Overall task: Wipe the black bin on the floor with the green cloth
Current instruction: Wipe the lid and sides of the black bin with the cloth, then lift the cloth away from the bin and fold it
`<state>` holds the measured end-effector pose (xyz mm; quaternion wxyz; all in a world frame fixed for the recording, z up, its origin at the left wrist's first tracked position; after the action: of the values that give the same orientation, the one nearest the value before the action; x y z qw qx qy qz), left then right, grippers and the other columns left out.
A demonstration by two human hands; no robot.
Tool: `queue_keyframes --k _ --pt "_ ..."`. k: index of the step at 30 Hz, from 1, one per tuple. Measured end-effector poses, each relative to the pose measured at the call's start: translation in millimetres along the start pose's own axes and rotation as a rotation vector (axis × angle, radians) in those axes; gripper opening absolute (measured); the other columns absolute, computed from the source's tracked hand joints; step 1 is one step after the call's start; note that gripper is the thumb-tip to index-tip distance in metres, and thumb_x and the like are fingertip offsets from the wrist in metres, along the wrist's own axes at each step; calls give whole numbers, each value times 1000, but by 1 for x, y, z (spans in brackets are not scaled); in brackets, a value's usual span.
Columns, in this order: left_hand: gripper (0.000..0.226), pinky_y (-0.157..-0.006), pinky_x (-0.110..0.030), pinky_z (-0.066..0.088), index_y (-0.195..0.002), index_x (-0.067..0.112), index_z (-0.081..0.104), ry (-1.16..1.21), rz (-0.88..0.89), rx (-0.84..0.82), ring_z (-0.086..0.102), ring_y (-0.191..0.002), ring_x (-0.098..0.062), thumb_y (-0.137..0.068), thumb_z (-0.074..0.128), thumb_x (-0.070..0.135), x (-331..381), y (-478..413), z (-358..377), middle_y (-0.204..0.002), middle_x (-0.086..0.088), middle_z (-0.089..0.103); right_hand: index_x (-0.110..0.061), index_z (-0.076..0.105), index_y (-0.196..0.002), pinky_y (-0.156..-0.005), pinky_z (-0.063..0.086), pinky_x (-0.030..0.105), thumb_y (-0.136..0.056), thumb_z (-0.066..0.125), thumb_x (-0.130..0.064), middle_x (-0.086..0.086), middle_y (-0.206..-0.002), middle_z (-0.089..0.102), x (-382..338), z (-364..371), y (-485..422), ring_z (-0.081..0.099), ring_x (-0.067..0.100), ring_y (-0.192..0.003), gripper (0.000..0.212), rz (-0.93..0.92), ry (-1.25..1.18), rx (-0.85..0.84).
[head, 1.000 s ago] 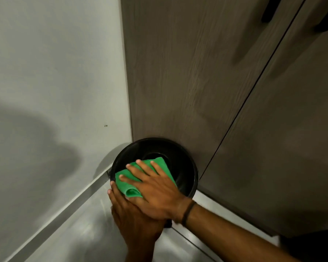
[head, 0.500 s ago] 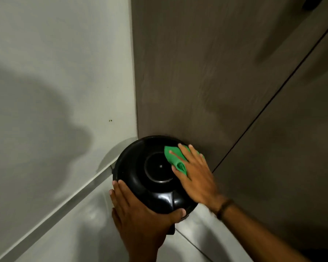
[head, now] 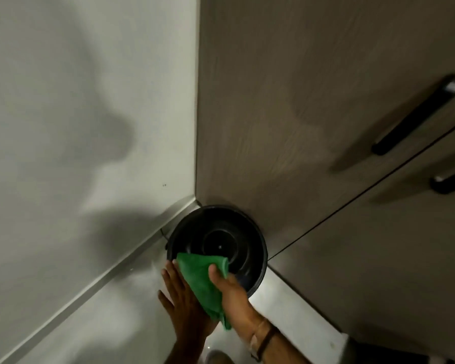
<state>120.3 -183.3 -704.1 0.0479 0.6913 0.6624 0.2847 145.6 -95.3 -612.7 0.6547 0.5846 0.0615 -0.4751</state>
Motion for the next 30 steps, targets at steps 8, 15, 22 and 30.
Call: queue_keyframes --k 8,15,22,30 --pt "38 -69 -41 60 -94 8 76 1326 -314 -350 76 -98 -30 -109 41 6 26 113 -164 -95 -15 77 -2 67 -139 -116 45 63 -96 64 -41 29 -144 64 -82 42 158 65 48 -130 59 151 -511 -157" --pt "70 -89 -58 62 -116 18 82 1717 -282 -599 77 -110 -38 -81 59 74 83 235 -314 -121 -14 80 0 64 -142 -120 40 64 -100 57 -48 31 -150 59 -185 89 290 59 48 -137 64 48 -513 -275" --pt "20 -60 -33 64 -92 40 85 1326 89 -308 82 -85 -16 -82 82 23 163 287 -466 -98 1 85 2 72 -129 -106 55 62 -95 64 -27 32 -131 72 -303 101 378 72 47 -118 46 -83 -234 -143" --pt "16 -57 -34 65 -108 10 77 1191 200 -215 82 -77 -19 -92 77 11 292 237 -595 -90 -7 84 -8 78 -113 -65 65 29 -91 75 -7 9 -101 86 -505 73 396 84 24 -86 22 -494 131 225"
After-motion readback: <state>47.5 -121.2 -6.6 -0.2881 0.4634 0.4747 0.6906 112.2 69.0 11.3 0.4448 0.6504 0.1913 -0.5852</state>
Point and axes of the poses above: each hand's wrist, its own y-axis away from the middle knuckle, its own z-axis out of the palm, x = y × z, the point moved 8 cm from there along -y, towards the middle knuckle
